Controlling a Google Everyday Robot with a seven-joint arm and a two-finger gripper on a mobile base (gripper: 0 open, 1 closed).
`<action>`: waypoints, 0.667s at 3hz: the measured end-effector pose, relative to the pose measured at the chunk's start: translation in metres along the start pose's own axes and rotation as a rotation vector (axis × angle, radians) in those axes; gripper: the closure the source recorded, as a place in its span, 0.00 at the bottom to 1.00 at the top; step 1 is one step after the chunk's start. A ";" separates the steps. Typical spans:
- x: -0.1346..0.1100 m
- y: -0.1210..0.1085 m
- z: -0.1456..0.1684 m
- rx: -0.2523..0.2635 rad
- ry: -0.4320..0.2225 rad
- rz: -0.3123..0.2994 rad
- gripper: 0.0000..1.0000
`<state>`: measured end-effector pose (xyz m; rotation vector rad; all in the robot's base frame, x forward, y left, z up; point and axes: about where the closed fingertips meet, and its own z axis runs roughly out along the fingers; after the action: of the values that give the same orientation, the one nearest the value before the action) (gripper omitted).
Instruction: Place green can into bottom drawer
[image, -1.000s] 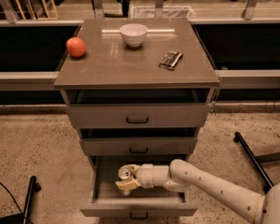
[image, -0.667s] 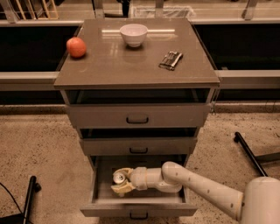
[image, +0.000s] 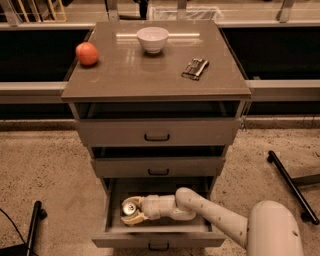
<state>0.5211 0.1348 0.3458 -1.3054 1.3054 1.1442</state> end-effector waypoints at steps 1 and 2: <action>0.011 -0.002 0.015 -0.043 -0.026 -0.036 1.00; 0.029 -0.006 0.031 -0.072 -0.052 -0.039 1.00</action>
Offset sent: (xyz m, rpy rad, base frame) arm 0.0199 0.0382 -0.0597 0.0791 -0.0306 0.0963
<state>0.5274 0.1618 0.3129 -1.3388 1.2053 1.2002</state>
